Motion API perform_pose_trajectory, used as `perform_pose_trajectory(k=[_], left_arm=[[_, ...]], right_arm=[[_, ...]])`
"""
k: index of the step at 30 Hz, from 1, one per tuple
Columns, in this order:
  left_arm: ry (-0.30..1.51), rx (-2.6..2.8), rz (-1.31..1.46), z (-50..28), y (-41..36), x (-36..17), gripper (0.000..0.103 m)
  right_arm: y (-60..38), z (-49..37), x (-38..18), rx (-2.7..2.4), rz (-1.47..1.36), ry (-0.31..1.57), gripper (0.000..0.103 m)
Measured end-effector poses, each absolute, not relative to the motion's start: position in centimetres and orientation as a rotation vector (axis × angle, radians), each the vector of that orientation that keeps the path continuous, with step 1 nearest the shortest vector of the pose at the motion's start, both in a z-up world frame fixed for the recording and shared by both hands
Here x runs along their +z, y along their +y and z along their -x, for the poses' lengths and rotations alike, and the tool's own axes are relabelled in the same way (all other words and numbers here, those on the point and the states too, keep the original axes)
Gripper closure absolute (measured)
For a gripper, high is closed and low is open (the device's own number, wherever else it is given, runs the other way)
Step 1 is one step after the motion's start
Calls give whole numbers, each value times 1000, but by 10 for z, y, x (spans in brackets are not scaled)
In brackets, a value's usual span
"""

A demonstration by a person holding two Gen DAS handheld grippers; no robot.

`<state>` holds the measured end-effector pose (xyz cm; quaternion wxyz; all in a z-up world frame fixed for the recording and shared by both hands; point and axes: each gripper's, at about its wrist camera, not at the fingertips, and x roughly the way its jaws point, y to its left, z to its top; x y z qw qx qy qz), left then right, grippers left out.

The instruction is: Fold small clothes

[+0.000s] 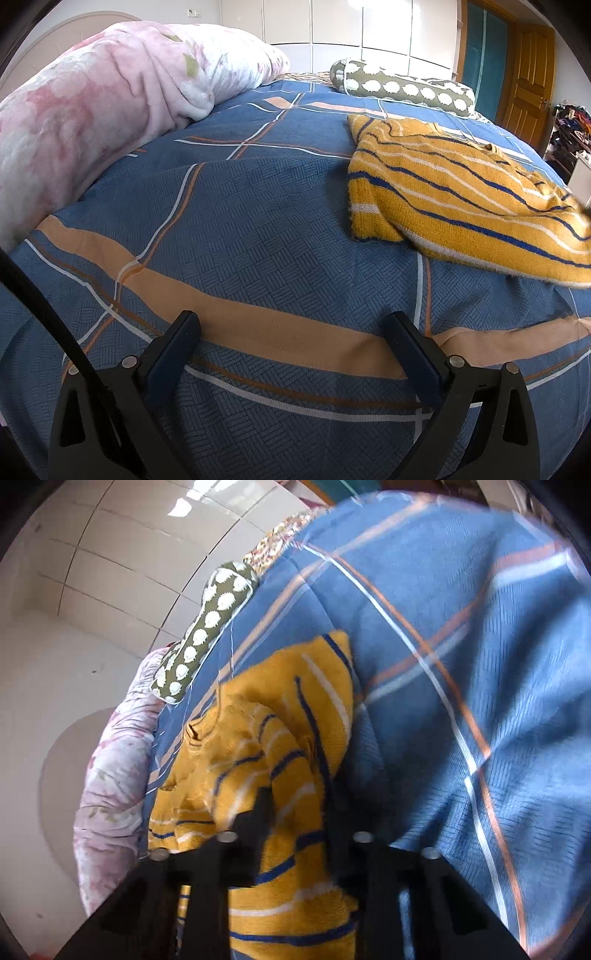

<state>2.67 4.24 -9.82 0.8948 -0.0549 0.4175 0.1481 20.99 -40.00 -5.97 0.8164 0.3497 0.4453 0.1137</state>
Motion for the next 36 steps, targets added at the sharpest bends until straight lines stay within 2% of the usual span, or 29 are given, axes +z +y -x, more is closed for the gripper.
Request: perform_pose_trajectory(k=[4,10,12,13,18,21,23,26,27,29,30,31,36], left_arm=[[855,278,148,-23,47,-92,3],[673,278,313,10,79,-56,3],[674,308,353,13,95,-55,3],[684,314,380,14,102,-57,3],[693,325,504,22,132,-63,3],[677,324,535,27,140,-62,3],[675,320,552,28,144,-62,3],[674,313,571,28,146,-63,3],[673,312,573,28,146,-63,3],[674,310,574,28,147,-63,3],[677,307,577,28,146,-63,3],[679,305,579,26,145,-64,3],[688,295,574,21,139,-65,3]], right_arm=[[-352,-213,0,259,-662,897,81],[-202,-216,49,378,-446,912,81],[-149,-216,46,425,-374,944,84],[-124,-217,41,444,-334,960,90],[-23,-227,-14,438,-102,1102,90],[-2,-222,-41,603,-175,1214,90],[9,-214,-38,669,-149,1211,90],[8,-196,-9,689,-90,1100,85],[4,-194,0,685,-84,1066,81],[-14,-184,22,619,-23,969,69],[-21,-178,27,586,12,935,58],[-28,-175,31,559,46,908,52],[-66,-156,17,479,120,883,51]])
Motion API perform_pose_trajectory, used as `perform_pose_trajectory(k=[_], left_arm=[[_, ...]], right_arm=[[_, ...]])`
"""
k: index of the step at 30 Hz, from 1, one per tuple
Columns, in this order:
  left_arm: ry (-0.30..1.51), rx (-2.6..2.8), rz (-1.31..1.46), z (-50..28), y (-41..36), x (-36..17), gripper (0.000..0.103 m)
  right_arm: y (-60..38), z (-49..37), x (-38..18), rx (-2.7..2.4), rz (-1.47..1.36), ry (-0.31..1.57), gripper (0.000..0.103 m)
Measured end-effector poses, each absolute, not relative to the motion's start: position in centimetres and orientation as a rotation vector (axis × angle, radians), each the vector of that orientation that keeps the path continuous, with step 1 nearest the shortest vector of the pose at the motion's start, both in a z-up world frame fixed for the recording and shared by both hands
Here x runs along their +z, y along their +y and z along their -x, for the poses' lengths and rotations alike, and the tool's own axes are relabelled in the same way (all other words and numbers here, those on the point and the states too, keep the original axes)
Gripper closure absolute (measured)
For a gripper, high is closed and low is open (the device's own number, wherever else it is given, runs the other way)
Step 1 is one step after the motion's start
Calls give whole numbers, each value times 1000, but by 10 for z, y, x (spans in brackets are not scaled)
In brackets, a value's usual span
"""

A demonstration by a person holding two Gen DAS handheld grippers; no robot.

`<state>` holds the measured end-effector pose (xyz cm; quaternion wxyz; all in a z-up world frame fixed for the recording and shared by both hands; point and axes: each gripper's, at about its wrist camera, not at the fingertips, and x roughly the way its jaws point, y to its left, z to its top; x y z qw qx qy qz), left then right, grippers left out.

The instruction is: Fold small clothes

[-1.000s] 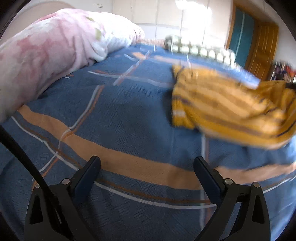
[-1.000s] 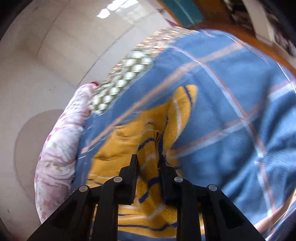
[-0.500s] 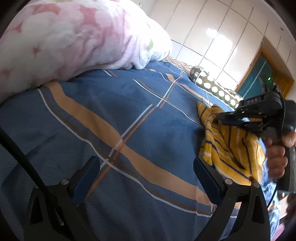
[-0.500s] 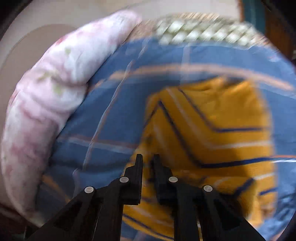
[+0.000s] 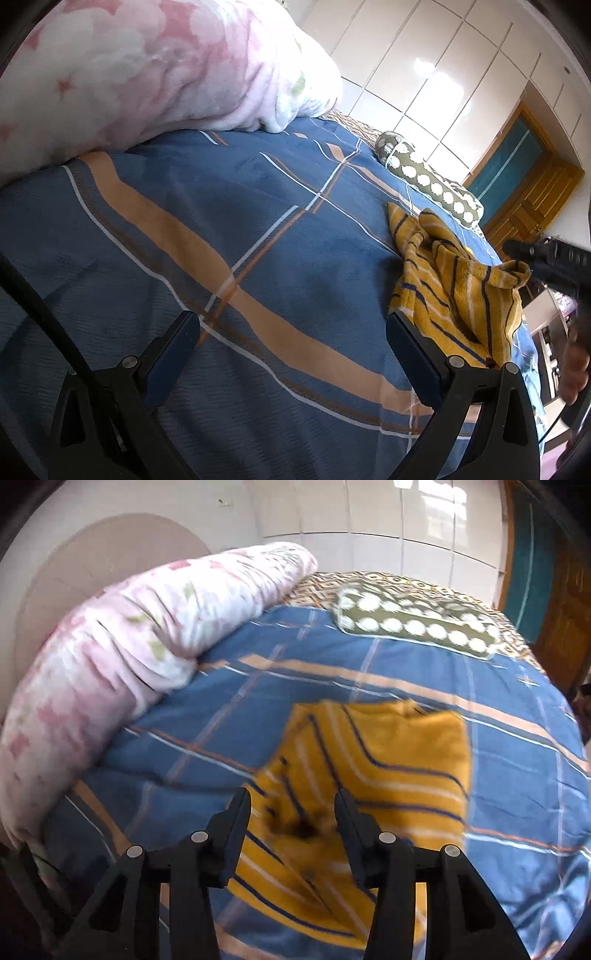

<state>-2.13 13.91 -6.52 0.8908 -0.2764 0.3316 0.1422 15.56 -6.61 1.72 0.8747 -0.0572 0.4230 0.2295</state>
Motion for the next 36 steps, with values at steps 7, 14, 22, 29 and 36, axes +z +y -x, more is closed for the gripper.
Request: perform_pose_trajectory(k=[7,14,22,29,36], left_arm=[[704,307,538,12,133,-69,3],[704,316,545,11,134,-71,3],[705,312,557,12,138,-72,3],[710,296,580,11,139,-73,3],[715,298,572,11,139,-75,3]], right_arm=[[-69,-168,-31,504,67,1055,91],[-69,-150,-54,636,-163,1139,93],[-51,-135,-67,669,-99,1145,88],[-54,-129,4,638,23,912,64],[1,-165,-47,448,448,928,72]])
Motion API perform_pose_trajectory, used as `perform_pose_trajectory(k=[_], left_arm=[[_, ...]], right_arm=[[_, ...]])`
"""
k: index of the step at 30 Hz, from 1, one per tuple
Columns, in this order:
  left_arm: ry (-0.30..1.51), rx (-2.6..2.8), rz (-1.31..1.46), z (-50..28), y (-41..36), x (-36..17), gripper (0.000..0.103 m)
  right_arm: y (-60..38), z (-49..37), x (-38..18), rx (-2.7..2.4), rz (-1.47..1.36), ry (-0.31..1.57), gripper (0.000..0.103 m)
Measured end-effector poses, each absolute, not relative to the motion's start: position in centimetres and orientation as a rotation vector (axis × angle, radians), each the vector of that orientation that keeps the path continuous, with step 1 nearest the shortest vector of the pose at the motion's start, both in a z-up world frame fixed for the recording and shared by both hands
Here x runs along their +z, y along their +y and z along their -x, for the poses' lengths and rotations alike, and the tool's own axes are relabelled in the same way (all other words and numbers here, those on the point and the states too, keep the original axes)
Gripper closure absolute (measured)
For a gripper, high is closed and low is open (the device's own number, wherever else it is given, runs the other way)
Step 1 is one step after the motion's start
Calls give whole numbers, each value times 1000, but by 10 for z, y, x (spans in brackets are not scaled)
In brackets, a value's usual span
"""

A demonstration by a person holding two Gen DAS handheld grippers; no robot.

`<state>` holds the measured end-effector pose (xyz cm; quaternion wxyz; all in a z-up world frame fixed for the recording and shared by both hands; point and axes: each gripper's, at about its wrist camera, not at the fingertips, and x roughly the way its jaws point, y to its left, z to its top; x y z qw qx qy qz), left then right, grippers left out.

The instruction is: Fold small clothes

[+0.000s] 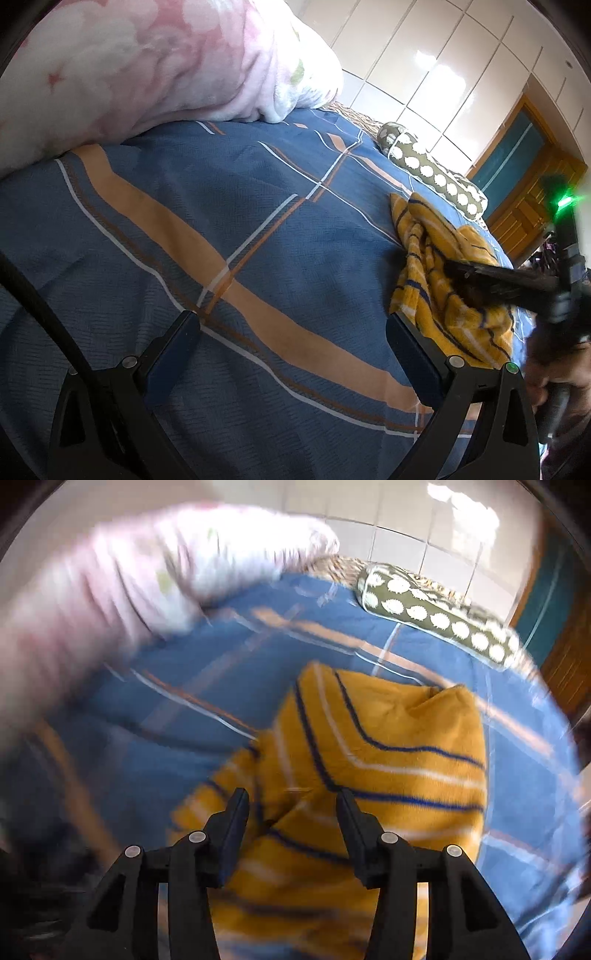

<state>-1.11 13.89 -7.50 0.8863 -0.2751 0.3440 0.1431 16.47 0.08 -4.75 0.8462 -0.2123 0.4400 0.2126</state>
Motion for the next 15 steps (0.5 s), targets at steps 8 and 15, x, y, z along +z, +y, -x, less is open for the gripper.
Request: perform_pose_trajectory(k=[8,15], left_arm=[[709,288,597,12,141,-76,3],[714,302,593,12,143,-77,3]], right_arm=[[-30,-180,5,496,-6,905,90],[10,-203,-54,485,-51,1055,89]])
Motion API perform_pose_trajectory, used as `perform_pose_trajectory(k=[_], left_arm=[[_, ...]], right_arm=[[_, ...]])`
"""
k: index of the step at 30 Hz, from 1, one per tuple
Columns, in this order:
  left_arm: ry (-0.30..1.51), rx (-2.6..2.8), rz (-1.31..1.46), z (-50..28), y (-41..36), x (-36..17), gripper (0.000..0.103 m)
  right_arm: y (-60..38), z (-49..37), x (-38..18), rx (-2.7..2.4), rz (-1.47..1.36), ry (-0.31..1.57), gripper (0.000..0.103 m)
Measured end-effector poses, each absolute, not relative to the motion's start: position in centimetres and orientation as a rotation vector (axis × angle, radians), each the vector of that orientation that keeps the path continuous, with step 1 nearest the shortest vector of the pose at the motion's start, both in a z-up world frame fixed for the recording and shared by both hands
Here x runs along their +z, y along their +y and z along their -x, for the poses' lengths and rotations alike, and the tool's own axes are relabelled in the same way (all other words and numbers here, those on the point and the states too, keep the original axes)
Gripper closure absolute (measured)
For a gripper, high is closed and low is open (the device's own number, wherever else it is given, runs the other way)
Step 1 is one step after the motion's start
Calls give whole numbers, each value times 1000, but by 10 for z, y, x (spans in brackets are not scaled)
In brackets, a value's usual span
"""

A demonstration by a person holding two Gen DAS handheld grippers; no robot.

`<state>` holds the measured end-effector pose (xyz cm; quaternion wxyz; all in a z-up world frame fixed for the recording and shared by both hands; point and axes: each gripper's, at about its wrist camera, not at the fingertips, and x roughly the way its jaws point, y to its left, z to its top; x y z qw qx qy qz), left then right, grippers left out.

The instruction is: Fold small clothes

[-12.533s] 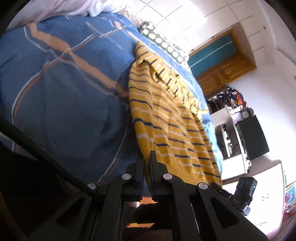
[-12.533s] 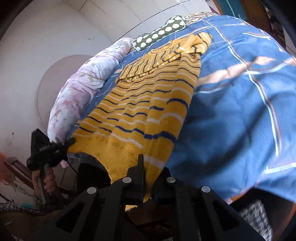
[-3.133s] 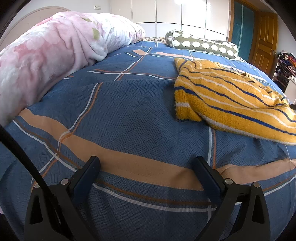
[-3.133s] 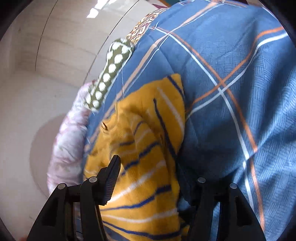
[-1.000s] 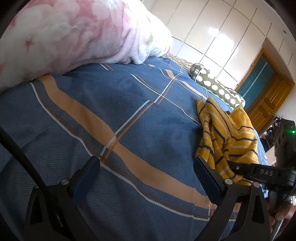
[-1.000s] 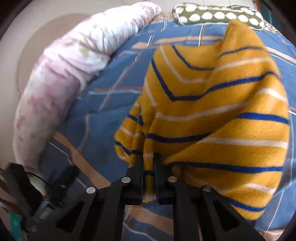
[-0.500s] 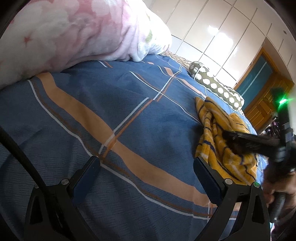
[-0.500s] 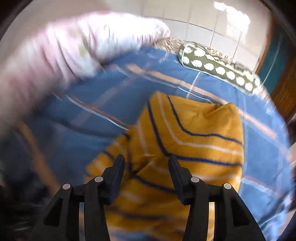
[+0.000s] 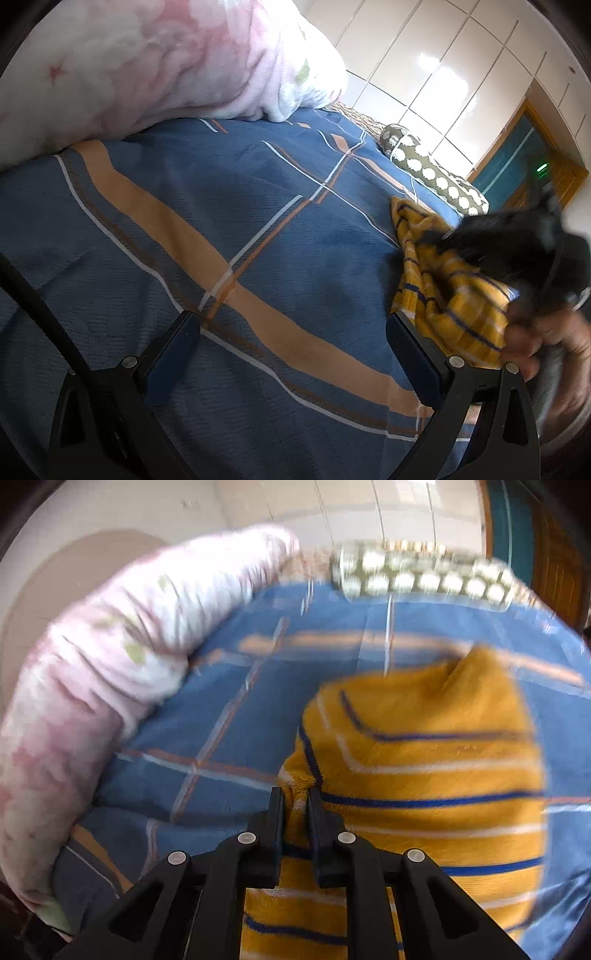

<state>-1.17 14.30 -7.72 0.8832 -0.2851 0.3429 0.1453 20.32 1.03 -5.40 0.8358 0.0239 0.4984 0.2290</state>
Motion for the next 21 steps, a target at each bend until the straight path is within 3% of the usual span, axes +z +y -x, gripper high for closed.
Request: perform_pose_trajectory(k=[5,8,14,15,16,17,21], left_arm=[[717,320,584,11,142,-78,3],[718,327,577,10,141,-78,3],[719,356,543,9,136,-79,3],[720,361,542,8,136,-79,3],[720,366,542,8,135,-80,3],[719,369,541,8,135,-80,3],[718,380,520,6,131,-80,3]], right_arm=[[13,-203,-71,602,-105,1115,82],[1,-206,-66,673,-173,1144,72],[-47,-187,-16,737,-311,995,68],[-52,-183,-13,721,-289,986,75],[-54,-179,-13,700,-256,985,90],[-55,-172,-16,669,-205,983,95],[-37,-161,-48,705,-125,1065,96]])
